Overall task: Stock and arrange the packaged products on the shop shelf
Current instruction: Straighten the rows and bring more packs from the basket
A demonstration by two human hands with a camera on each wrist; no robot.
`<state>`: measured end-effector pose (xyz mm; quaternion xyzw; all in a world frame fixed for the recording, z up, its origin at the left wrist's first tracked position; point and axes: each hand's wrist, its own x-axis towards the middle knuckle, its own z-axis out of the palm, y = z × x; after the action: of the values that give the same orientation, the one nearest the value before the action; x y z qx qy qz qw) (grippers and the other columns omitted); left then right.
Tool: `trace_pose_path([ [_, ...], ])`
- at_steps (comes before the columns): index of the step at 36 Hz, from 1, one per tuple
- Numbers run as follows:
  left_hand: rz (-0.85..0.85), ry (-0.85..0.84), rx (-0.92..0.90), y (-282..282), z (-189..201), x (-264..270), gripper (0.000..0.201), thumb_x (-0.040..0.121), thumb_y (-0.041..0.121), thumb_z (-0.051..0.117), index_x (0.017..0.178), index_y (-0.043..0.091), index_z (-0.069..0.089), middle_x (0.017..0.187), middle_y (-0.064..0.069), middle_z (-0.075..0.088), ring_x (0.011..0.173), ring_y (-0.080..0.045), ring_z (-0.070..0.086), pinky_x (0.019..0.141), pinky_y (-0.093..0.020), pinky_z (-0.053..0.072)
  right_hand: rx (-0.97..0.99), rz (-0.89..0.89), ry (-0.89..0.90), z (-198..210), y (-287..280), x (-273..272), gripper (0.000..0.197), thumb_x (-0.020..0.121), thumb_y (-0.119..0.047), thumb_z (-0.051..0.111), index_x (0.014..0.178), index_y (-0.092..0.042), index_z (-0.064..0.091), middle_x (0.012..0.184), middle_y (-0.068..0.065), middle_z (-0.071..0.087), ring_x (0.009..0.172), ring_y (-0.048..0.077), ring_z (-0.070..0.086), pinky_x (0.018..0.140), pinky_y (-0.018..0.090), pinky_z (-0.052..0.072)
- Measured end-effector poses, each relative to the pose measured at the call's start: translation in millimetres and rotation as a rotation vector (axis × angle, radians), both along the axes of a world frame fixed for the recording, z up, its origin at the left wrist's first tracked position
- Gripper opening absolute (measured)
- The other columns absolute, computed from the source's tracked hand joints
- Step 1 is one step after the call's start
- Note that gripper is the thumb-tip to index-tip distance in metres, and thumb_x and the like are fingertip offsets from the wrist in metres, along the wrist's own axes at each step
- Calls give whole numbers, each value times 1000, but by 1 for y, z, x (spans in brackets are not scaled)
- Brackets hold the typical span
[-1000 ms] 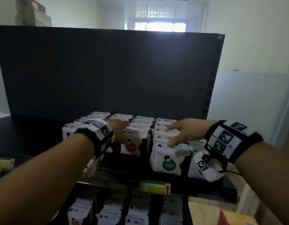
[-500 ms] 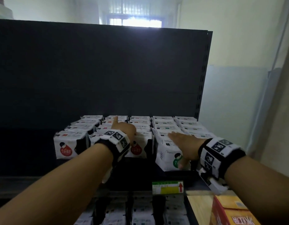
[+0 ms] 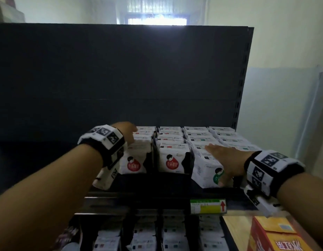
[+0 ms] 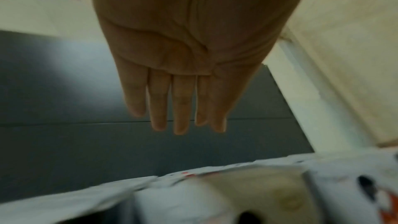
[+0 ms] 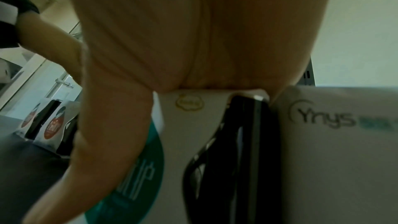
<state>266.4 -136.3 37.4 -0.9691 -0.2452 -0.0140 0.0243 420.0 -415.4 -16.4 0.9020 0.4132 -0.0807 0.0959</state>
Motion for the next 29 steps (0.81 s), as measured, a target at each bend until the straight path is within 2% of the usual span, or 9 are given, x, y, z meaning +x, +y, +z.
trace_pose_path([
  [3, 57, 131, 32, 14, -5, -16, 63, 89, 29, 63, 143, 12, 36, 148, -6, 38, 132, -24, 40, 103, -31, 35, 8, -4, 7, -1, 1, 2, 128, 71, -43, 81, 152, -17, -14, 161, 2, -11, 149, 17, -3, 120, 32, 10],
  [6, 52, 138, 80, 15, -25, -20, 72, 80, 39, 71, 141, 15, 40, 143, -6, 44, 130, -25, 43, 105, -34, 35, 14, -11, 27, -1, 0, 2, 129, 71, -43, 81, 152, -17, -15, 161, 2, -12, 149, 17, -4, 120, 31, 9],
  [9, 27, 146, 94, 14, -37, -11, 78, 81, 55, 64, 146, 30, 30, 154, -1, 29, 143, -27, 22, 117, -44, 16, 25, -19, 29, 0, 1, 1, 128, 71, -41, 82, 152, -17, -15, 161, 2, -12, 149, 16, -3, 120, 31, 9],
  [11, 25, 190, 51, 9, -38, -4, 66, 88, 49, 58, 145, 32, 30, 155, -3, 27, 144, -29, 16, 118, -48, 4, 27, -21, 24, 0, 0, 0, 128, 71, -41, 82, 152, -17, -14, 161, 2, -11, 149, 16, -3, 120, 31, 9],
  [14, -2, 160, 52, 1, -43, 3, 64, 84, 37, 67, 141, 24, 40, 145, -2, 43, 137, -25, 34, 115, -44, 15, 35, -28, 53, 2, -1, -2, 126, 72, -43, 80, 153, -17, -13, 161, 2, -10, 149, 16, -2, 119, 31, 9],
  [17, -15, 127, 63, -2, -47, 2, 71, 80, 36, 72, 142, 19, 40, 142, -5, 45, 132, -25, 41, 110, -40, 28, 57, -44, 144, 7, -2, -6, 122, 74, -49, 76, 153, -17, -12, 161, 1, -11, 149, 16, -4, 120, 32, 8],
  [22, -20, 141, 14, 0, -40, 3, 51, 91, 28, 59, 138, 18, 43, 140, -4, 48, 130, -25, 42, 98, -29, 33, 76, -76, 131, 21, 7, -20, 115, 76, -69, 58, 153, -19, -13, 160, 1, -16, 149, 16, -5, 121, 33, 7],
  [26, -27, 82, 7, 11, -44, -4, 81, 84, 44, 66, 149, 26, 20, 152, -5, 33, 138, -33, 28, 109, -35, 28, 218, 32, 46, 35, 38, -46, 106, 76, -74, 50, 154, -24, -2, 162, 0, -3, 149, 17, 5, 119, 36, 12],
  [29, -1, -22, -32, 31, -41, -19, 91, 75, 50, 72, 148, 29, 22, 148, -2, 40, 134, -27, 39, 109, -35, 34, 219, 113, 57, 41, 74, -65, 98, 80, -72, 51, 154, -25, 8, 161, -2, 10, 146, 17, 16, 117, 34, 18],
])
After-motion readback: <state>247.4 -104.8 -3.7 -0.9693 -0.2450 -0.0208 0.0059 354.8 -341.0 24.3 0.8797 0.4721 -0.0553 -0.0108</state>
